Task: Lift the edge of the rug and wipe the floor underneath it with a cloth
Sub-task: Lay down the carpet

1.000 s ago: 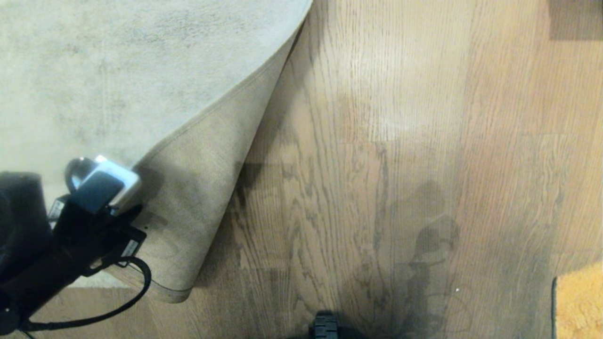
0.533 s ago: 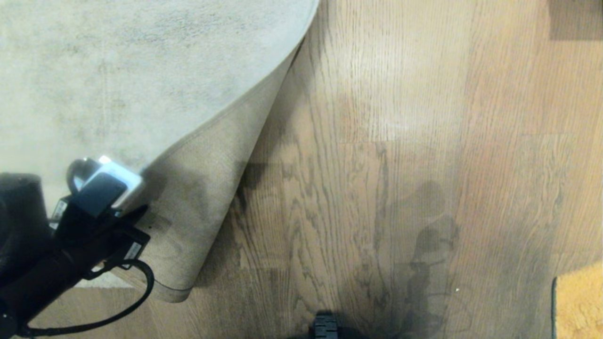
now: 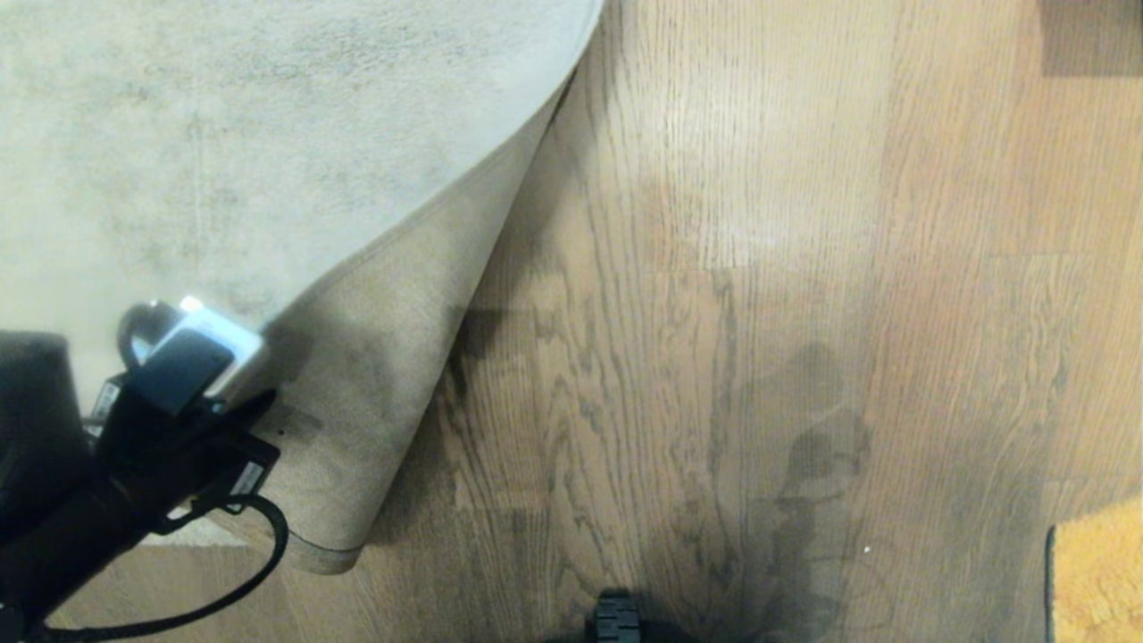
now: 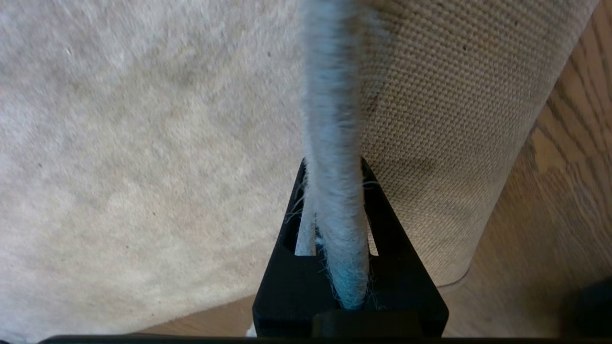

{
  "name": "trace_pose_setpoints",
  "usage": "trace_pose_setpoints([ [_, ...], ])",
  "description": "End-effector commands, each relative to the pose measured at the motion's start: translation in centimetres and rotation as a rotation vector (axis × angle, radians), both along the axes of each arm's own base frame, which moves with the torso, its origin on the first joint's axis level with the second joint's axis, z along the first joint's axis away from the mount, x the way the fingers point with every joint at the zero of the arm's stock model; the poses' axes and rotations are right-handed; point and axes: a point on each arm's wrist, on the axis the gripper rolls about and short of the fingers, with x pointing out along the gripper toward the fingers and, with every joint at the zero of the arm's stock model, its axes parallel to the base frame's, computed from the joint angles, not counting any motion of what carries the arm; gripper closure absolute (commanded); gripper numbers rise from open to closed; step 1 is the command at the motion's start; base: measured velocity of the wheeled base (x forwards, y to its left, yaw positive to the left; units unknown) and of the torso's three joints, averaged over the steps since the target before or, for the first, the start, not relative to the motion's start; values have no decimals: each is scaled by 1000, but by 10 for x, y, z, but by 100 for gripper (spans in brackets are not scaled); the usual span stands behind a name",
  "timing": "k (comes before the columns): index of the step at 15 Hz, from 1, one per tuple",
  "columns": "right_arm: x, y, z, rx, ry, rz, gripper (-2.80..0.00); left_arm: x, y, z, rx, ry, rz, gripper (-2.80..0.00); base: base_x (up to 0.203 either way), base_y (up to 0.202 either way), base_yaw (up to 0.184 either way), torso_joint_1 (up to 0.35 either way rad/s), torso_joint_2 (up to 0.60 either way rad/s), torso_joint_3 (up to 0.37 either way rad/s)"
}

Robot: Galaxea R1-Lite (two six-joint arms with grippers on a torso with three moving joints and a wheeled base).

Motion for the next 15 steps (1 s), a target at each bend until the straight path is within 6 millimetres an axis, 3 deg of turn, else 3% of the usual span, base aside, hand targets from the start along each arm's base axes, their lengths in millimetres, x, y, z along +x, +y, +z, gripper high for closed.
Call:
trace_pose_setpoints([
  [1,0,0,0,-1,2,1,0,-7,3,-6,5,11,6,0,0,0,0,0,0,0],
  [15,0,0,0,-1,2,1,0,-22,7,-17,-17,32,14,0,0,0,0,0,0,0],
])
